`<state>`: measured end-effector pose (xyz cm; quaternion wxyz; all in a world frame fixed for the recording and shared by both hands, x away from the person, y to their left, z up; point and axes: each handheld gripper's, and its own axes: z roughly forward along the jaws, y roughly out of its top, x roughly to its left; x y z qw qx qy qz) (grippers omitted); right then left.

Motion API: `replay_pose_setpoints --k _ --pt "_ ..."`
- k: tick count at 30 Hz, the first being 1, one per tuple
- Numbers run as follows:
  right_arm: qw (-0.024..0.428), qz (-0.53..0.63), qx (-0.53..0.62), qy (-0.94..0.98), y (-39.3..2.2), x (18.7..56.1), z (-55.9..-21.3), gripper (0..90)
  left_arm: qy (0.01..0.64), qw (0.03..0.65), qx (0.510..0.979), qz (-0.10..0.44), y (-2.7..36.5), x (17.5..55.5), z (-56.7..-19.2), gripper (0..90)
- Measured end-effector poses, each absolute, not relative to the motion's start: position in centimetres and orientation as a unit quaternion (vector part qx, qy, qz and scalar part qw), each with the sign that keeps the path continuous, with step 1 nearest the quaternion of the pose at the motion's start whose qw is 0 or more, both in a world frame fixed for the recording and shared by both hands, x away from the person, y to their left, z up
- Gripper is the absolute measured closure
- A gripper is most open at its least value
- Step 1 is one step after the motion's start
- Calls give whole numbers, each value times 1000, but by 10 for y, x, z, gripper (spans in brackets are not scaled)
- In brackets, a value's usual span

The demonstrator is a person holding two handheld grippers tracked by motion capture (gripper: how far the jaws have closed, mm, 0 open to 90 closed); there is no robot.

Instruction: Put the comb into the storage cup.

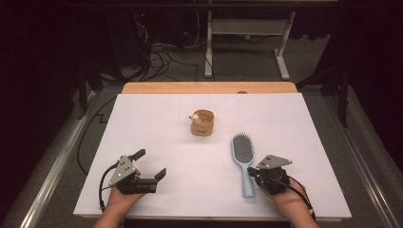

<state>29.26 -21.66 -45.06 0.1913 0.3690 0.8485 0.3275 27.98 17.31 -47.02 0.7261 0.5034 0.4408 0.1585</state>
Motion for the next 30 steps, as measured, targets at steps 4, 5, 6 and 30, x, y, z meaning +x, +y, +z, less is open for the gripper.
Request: replay_pose_setpoints --k 4,5,6,30 --pt "194 336 372 843 -218 290 -449 900 441 726 504 159 173 280 -470 2" --pt "196 340 370 842 -218 290 -448 900 440 726 504 159 173 280 -470 2" --pt "196 344 371 840 -218 289 -447 900 440 726 503 159 173 280 -470 2" --pt "179 325 332 867 -193 273 -457 900 440 727 502 159 175 280 -469 2"
